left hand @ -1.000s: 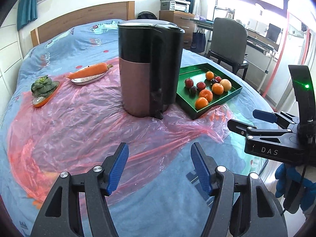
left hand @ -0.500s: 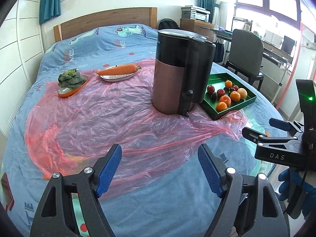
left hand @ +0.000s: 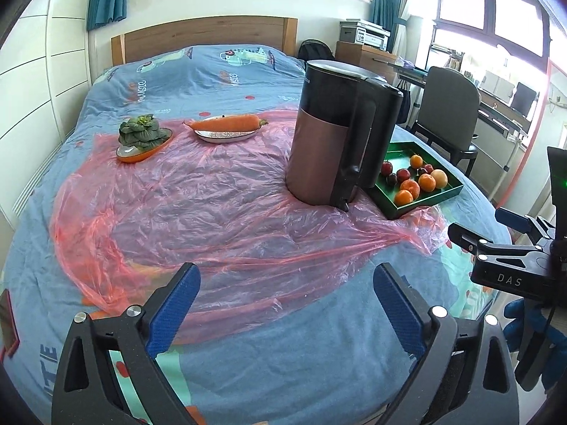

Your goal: Organize fruits

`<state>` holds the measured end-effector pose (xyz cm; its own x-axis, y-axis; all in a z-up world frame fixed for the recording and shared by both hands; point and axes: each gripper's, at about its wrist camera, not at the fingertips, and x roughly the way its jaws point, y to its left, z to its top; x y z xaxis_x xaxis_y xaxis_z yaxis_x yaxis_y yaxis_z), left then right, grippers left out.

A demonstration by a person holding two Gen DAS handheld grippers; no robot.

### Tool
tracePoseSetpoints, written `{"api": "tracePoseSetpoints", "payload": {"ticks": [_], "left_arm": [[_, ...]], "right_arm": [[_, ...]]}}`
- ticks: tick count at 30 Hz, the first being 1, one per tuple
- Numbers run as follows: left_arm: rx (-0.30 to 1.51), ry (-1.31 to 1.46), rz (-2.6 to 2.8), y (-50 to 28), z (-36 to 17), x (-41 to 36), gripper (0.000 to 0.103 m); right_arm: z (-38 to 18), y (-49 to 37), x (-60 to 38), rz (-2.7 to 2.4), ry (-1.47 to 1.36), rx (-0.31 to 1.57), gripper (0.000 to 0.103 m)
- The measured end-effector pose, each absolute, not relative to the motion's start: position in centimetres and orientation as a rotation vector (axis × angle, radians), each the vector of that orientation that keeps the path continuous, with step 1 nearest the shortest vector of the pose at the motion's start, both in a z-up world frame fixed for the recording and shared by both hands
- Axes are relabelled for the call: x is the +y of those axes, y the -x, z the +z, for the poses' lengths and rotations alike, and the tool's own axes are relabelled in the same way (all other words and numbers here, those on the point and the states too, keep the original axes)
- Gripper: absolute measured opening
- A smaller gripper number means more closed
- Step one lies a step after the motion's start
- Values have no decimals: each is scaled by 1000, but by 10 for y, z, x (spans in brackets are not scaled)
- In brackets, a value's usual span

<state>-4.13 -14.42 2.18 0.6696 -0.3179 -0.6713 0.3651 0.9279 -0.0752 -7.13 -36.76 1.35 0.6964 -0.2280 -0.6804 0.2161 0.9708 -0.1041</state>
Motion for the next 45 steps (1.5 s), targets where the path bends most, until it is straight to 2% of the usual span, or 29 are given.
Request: {"api": "tracePoseSetpoints", "payload": {"ticks": [14, 24, 45], "left_arm": [[645, -48, -279, 52, 23, -129, 99], [706, -10, -273, 40, 17, -134, 99], [786, -88, -316, -16, -11, -250, 100]], "right_arm": [[20, 75, -364, -244, 59, 714, 103], [9, 64, -375, -240, 61, 737, 103], [-41, 32, -499, -335, -3, 756, 103]]}}
